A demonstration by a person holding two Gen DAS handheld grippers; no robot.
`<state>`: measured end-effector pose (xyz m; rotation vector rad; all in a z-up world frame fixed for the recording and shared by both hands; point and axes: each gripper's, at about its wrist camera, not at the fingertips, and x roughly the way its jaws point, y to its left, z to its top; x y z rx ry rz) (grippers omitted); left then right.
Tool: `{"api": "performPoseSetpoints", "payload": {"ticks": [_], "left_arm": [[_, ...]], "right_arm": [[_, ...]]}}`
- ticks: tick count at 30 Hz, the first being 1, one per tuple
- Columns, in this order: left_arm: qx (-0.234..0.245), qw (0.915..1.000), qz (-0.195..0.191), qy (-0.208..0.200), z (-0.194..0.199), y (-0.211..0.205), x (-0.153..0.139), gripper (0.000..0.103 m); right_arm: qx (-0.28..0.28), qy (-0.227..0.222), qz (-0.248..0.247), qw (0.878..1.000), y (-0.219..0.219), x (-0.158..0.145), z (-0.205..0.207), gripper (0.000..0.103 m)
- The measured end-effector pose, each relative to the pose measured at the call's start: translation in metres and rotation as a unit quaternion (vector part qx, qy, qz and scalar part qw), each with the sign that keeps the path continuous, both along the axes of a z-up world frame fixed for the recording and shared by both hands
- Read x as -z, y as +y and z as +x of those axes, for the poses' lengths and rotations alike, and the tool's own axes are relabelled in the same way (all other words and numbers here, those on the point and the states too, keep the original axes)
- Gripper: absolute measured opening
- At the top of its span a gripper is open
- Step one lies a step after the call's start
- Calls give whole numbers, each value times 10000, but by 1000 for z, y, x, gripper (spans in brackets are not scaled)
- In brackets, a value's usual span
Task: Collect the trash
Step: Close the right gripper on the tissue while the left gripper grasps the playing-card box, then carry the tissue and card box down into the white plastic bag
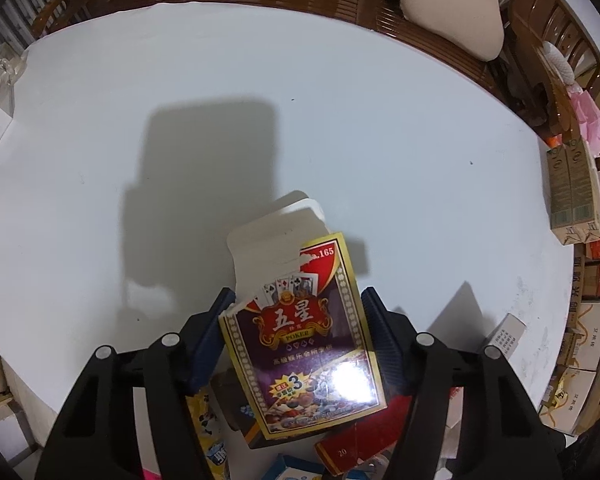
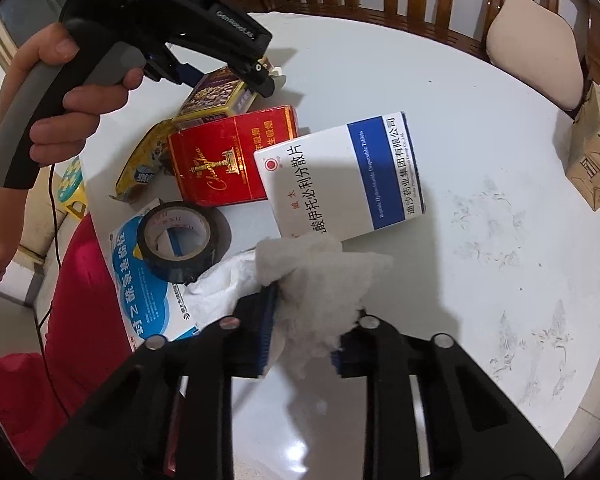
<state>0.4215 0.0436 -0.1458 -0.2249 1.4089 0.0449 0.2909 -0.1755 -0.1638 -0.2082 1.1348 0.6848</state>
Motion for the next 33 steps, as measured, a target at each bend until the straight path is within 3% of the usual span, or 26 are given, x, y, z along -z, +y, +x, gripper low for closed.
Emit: {"api": "performPoseSetpoints", "payload": {"ticks": [17, 26, 33], "left_arm": [[230, 9979, -6, -600, -23, 1, -31, 62], [460, 9941, 22, -980, -63, 9, -66, 62], [925, 9836, 176, -1535, -117, 4, -114, 62]], "right_arm": [[600, -489, -136, 9969, -20, -41, -15, 14], [958, -649, -204, 9931, -26, -58, -33, 14], [1217, -1103, -128, 9863, -29, -102, -68, 14]]}}
